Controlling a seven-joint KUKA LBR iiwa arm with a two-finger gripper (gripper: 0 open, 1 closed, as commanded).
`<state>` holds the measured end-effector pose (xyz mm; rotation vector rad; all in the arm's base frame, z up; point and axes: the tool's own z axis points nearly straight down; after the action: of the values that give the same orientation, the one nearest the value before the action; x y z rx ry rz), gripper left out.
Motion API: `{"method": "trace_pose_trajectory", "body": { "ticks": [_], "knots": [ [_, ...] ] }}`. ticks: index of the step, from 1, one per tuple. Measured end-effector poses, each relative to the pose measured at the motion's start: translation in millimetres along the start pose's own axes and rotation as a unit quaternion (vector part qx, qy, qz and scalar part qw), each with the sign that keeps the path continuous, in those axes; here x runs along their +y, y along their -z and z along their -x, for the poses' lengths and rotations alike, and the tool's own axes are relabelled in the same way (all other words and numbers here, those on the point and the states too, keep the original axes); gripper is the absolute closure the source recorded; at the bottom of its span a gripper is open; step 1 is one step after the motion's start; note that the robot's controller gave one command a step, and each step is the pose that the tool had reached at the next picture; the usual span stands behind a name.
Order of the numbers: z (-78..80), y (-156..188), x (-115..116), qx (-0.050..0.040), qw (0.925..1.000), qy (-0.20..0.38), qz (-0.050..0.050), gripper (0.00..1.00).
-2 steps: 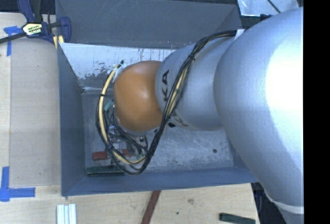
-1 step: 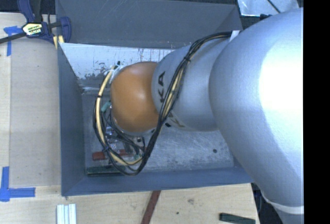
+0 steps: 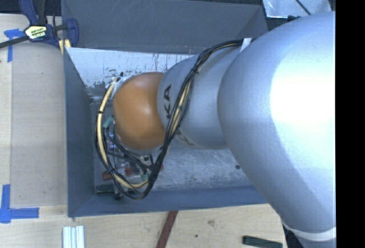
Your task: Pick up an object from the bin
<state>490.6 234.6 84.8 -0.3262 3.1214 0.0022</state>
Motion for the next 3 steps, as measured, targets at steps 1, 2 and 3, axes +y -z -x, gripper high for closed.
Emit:
{"method": "trace_pose_trajectory", "body": {
  "ticks": [1,2,3],
  "knots": [
    [0.1,0.0,-0.3,0.0000,1.0000,0.000,0.000,0.00],
    [-4.6,-11.6,-1.9,0.0018,0.9978,0.067,0.000,1.00],
    [-4.6,-11.6,-2.0,0.0019,0.9978,0.067,0.000,1.00]
  ]
}}
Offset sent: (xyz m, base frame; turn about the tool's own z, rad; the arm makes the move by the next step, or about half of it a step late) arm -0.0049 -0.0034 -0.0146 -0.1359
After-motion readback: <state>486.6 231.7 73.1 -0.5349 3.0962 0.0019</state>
